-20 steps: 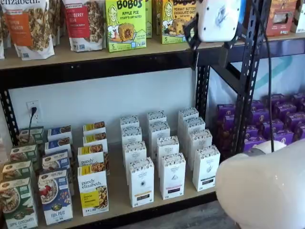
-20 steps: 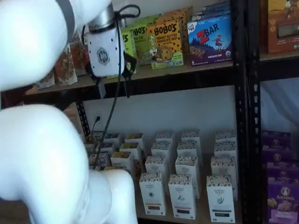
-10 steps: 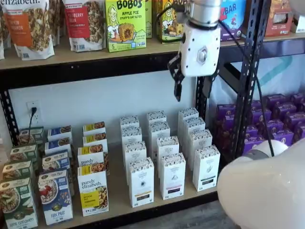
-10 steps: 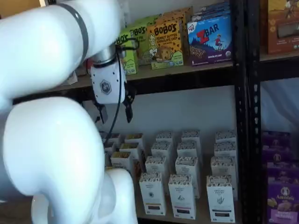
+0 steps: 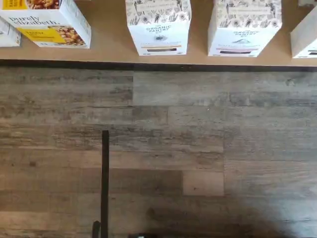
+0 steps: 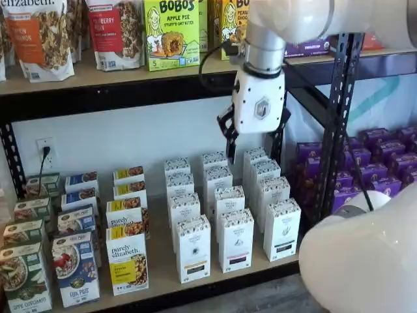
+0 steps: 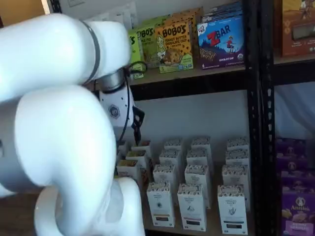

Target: Pick up the white box with a yellow strip in the middle, on the bottom shelf, the fourth box from the left

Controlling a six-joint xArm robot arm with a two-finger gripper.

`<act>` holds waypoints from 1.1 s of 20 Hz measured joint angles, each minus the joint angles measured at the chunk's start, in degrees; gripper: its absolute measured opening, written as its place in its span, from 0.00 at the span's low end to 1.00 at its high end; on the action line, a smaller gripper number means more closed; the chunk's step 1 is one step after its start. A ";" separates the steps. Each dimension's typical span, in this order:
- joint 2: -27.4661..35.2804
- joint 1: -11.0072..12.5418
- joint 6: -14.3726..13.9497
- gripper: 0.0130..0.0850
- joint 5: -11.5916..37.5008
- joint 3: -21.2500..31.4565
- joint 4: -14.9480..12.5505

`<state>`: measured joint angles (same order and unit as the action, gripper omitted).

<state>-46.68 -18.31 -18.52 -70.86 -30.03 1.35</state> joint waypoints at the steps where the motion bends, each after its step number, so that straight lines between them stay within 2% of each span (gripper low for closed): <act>1: 0.68 -0.18 -0.10 1.00 1.33 0.69 0.17; 7: 6.16 -1.19 -1.48 1.00 9.89 4.19 -0.97; 13: 14.26 -2.10 -2.68 1.00 19.83 6.46 -1.58; 22: 30.63 -3.75 -8.02 1.00 35.91 5.73 -6.21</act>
<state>-16.05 -22.07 -26.54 -34.95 -24.30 -4.86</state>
